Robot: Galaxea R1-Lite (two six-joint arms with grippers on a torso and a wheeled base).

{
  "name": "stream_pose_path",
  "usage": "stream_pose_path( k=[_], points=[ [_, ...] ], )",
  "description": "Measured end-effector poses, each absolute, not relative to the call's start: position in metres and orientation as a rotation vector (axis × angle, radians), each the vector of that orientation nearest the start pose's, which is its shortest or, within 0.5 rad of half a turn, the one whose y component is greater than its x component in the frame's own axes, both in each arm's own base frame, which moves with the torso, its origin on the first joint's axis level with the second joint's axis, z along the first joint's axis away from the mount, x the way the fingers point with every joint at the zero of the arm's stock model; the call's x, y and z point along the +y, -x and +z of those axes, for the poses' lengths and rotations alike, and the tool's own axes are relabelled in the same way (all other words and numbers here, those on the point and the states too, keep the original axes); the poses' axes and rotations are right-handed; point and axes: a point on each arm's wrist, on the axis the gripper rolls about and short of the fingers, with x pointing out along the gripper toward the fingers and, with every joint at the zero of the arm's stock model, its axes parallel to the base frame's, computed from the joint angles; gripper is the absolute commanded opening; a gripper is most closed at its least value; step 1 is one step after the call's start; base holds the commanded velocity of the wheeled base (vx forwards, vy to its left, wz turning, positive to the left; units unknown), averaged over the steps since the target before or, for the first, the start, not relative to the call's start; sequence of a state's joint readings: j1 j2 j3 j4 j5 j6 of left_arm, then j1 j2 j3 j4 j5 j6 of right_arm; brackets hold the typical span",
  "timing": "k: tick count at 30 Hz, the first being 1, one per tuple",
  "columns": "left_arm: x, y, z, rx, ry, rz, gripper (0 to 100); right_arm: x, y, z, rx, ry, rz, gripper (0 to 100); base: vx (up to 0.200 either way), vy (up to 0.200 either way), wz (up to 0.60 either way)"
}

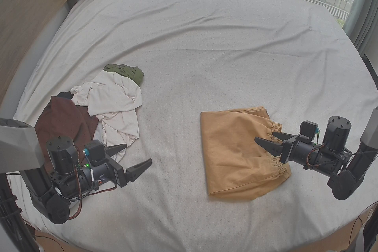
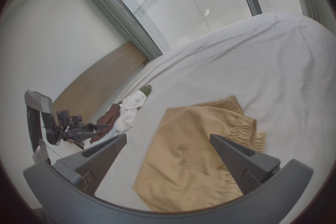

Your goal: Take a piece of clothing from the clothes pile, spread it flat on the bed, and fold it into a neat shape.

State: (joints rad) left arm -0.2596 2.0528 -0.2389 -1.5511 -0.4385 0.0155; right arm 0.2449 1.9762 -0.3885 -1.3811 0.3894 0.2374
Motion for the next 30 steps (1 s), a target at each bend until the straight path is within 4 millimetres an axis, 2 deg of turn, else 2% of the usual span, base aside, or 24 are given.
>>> stream_pose_path(
  k=[6, 12, 30],
  points=[
    [-0.076, -0.251, 0.038, 0.326, 0.002, -0.708, 100, 0.057, -0.284, 0.068, 0.334, -0.207, 0.519, 100, 0.000, 0.000, 0.00],
    [-0.078, -0.249, 0.030, 0.361, 0.003, -0.714, 100, 0.046, -0.288, 0.055, 0.381, -0.208, 0.473, 100, 0.000, 0.000, 0.00],
    [-0.082, -0.245, 0.025, 0.392, 0.007, -0.733, 100, 0.040, -0.283, 0.023, 0.512, -0.222, 0.444, 100, 0.000, 0.000, 0.00]
  ],
)
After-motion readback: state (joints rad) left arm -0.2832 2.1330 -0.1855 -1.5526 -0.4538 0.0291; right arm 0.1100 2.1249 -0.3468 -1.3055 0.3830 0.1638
